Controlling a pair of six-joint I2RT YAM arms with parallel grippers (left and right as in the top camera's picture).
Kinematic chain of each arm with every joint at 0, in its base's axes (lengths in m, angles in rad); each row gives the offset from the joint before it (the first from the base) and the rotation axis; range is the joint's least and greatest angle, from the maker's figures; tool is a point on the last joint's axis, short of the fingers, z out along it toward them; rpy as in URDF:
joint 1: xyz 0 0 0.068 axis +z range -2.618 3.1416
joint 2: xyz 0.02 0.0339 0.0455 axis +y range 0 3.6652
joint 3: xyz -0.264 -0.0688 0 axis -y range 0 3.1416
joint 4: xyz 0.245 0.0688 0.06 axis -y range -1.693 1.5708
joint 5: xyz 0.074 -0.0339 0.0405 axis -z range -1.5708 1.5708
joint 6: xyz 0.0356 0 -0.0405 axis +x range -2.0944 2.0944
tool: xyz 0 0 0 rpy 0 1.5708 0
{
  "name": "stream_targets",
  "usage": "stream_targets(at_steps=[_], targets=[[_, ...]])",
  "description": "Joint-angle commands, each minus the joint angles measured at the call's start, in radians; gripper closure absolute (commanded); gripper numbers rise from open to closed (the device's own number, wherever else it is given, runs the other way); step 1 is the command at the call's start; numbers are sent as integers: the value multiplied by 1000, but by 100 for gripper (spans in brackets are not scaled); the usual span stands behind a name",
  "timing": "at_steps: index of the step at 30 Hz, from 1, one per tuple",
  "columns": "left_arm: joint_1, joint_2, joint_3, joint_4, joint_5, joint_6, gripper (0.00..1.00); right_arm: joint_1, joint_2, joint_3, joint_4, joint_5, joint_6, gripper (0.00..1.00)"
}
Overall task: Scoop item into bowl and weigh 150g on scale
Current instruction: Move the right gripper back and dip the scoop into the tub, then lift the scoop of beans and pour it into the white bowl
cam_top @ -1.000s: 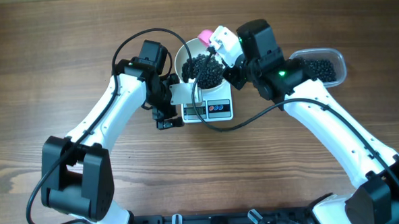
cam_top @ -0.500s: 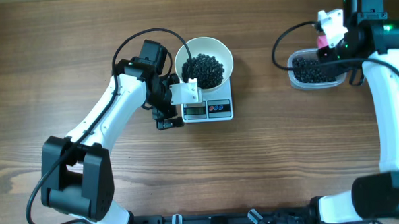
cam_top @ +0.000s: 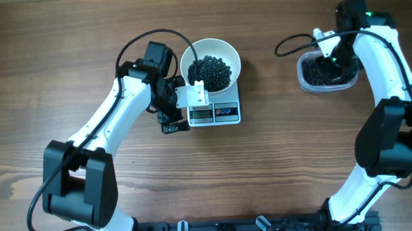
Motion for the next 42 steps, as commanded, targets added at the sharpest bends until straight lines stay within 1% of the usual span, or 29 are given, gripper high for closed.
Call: stream_targets(at_steps=[1, 3, 7, 10, 11, 13, 16, 19, 21, 27, 30, 33, 34, 37, 39, 42], targets=[[-3, 6, -1, 0, 23, 0, 0, -74, 13, -2, 3, -314, -28, 96], [-3, 6, -1, 0, 23, 0, 0, -158, 13, -2, 2, -388, -17, 96], [-3, 6, -1, 0, 23, 0, 0, -297, 13, -2, -21, -607, -17, 96], [-3, 6, -1, 0, 23, 0, 0, -369, 13, -2, -55, -629, -16, 96], [-3, 6, -1, 0, 23, 0, 0, -382, 13, -2, -58, -643, 9, 96], [-3, 6, -1, 0, 23, 0, 0, -404, 13, -2, -60, -650, 61, 96], [-3, 6, -1, 0, 23, 0, 0, -419, 13, -2, -67, -679, 59, 96], [-3, 6, -1, 0, 23, 1, 1, -423, 13, -2, -81, -750, 58, 96], [-3, 6, -1, 0, 23, 0, 0, -423, 13, -2, -93, -752, 58, 96], [-3, 6, -1, 0, 23, 0, 0, -417, 13, -2, -107, -962, 58, 96], [-3, 6, -1, 0, 23, 0, 0, -370, 12, -2, -114, -1025, 62, 96], [-3, 6, -1, 0, 23, 0, 0, -281, 12, -2, -112, -1039, 66, 96], [-3, 6, -1, 0, 23, 0, 0, -216, 12, -2, -102, -1039, 92, 96], [-3, 6, -1, 0, 23, 0, 0, -92, 12, -2, -59, -1038, 113, 96], [-3, 6, -1, 0, 23, 0, 0, 1, 12, 0, -4, -1038, 165, 96], [-3, 6, -1, 0, 23, 0, 0, 122, 12, 7, 72, -1037, 196, 96]])
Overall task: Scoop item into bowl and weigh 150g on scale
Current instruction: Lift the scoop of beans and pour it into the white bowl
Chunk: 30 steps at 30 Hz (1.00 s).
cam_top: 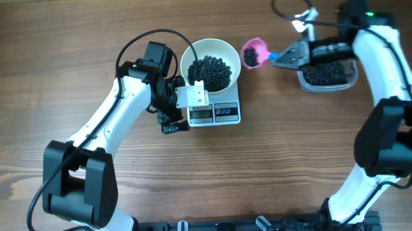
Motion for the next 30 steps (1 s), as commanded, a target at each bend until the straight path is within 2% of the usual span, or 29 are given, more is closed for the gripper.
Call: stream_targets(at_steps=[1, 5, 10, 16, 18, 23, 30], targets=[[-3, 6, -1, 0, 23, 0, 0, 105, 12, 15, 56, -28, 40, 96], [-3, 6, -1, 0, 23, 0, 0, 201, -41, 35, 140, 158, 113, 96], [-3, 6, -1, 0, 23, 0, 0, 323, -191, 35, 251, 532, 108, 96], [-3, 6, -1, 0, 23, 0, 0, 521, -243, 34, 302, 952, -81, 96], [-3, 6, -1, 0, 23, 0, 0, 561, -243, 34, 313, 1064, -103, 96], [-3, 6, -1, 0, 23, 0, 0, 585, -243, 34, 313, 1092, -179, 96], [-3, 6, -1, 0, 23, 0, 0, 584, -241, 34, 312, 1031, -174, 96]])
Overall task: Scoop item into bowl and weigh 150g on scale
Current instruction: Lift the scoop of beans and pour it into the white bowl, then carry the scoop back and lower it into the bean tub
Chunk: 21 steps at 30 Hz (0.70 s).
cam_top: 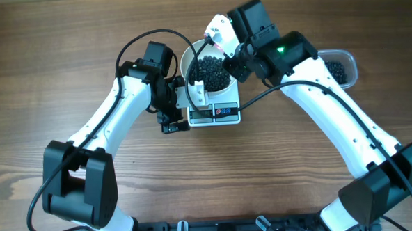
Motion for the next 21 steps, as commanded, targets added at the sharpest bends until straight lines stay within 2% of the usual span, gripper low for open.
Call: stream_targets(at_steps=[1, 6, 9, 12, 16, 21], targets=[[-3, 6, -1, 0, 23, 0, 0, 1, -11, 16, 2, -31, -3, 96], [-3, 6, -1, 0, 23, 0, 0, -34, -9, 16, 3, -114, 93, 96], [-3, 6, -1, 0, 23, 0, 0, -128, -9, 16, 47, -240, 173, 96], [-3, 6, -1, 0, 23, 0, 0, -231, -9, 16, 77, -418, 193, 96], [-3, 6, -1, 0, 23, 0, 0, -357, -9, 16, 73, -438, 235, 96], [-3, 6, -1, 0, 23, 0, 0, -415, -9, 16, 80, -438, 220, 96]])
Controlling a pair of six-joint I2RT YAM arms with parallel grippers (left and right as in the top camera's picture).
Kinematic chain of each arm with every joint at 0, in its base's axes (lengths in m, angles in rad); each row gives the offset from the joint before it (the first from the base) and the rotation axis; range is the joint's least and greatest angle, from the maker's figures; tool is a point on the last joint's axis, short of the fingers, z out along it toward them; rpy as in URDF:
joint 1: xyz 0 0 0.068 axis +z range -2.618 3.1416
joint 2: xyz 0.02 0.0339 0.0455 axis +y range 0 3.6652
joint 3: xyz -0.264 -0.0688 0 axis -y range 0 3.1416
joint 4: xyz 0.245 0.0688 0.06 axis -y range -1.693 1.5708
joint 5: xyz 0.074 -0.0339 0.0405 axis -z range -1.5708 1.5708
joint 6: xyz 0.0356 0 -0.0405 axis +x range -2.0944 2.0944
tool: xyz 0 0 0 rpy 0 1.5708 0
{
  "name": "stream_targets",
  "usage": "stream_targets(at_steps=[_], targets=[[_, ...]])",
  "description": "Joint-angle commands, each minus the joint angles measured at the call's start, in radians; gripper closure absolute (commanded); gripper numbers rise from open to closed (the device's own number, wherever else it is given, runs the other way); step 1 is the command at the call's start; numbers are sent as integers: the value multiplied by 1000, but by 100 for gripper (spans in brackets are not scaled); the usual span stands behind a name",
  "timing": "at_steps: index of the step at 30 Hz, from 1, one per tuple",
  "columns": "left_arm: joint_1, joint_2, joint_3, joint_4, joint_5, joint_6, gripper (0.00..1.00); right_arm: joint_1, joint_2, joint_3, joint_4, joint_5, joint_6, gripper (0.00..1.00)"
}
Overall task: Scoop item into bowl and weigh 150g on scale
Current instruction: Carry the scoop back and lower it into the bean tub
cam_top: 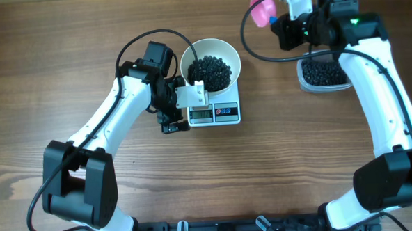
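A white bowl (210, 52) heaped with black beans stands on the small scale (215, 113) at the table's middle. My left gripper (181, 106) rests against the scale's left side under the bowl's rim; its jaws are not clear from above. My right gripper (285, 23) is shut on the blue handle of a pink scoop (260, 10), held high near the far edge, between the bowl and the clear container (326, 74) of black beans. Whether the scoop holds anything cannot be made out.
The left arm's black cable (154, 35) loops over the table beside the bowl. The right arm's cable (248, 37) arcs down between bowl and container. The wooden table (65, 80) stretches to the left and front.
My right arm has moved from over the bowl back to the right and far side, the pink scoop still in its grip. The left arm, bowl and scale have not moved.
My right gripper was first down in the bean container. Then it held the pink scoop, loaded with beans, between container and bowl. Then it was over the bowl. Now it holds the scoop away from the bowl, near the container. The left arm stayed at the scale throughout.
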Motion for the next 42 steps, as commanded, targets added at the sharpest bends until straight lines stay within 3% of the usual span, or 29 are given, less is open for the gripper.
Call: stream_targets(at_steps=[1, 16, 19, 20, 22, 24, 28, 31, 34, 38, 42], targets=[[-3, 6, -1, 0, 23, 0, 0, -5, -9, 16, 5, -31, 0, 96], [-1, 6, -1, 0, 23, 0, 0, -5, -9, 16, 12, -47, 3, 96], [-1, 6, -1, 0, 23, 0, 0, -6, -9, 16, -1, -25, 209, 96], [-1, 6, -1, 0, 23, 0, 0, -15, -9, 16, -24, 16, 385, 96], [-1, 6, -1, 0, 23, 0, 0, -22, -11, 16, -28, 22, 573, 96], [-1, 6, -1, 0, 23, 0, 0, -43, -42, 16, -53, 19, 661, 96], [-1, 6, -1, 0, 23, 0, 0, -181, -177, 16, -237, 19, 642, 96], [-1, 6, -1, 0, 23, 0, 0, -325, -243, 16, -432, 25, 488, 96], [-1, 6, -1, 0, 23, 0, 0, -357, -226, 16, -538, 130, 406, 96], [-1, 6, -1, 0, 23, 0, 0, -356, -173, 16, -525, 210, 256, 96], [-1, 6, -1, 0, 23, 0, 0, -355, -78, 16, -480, 202, 226, 96]])
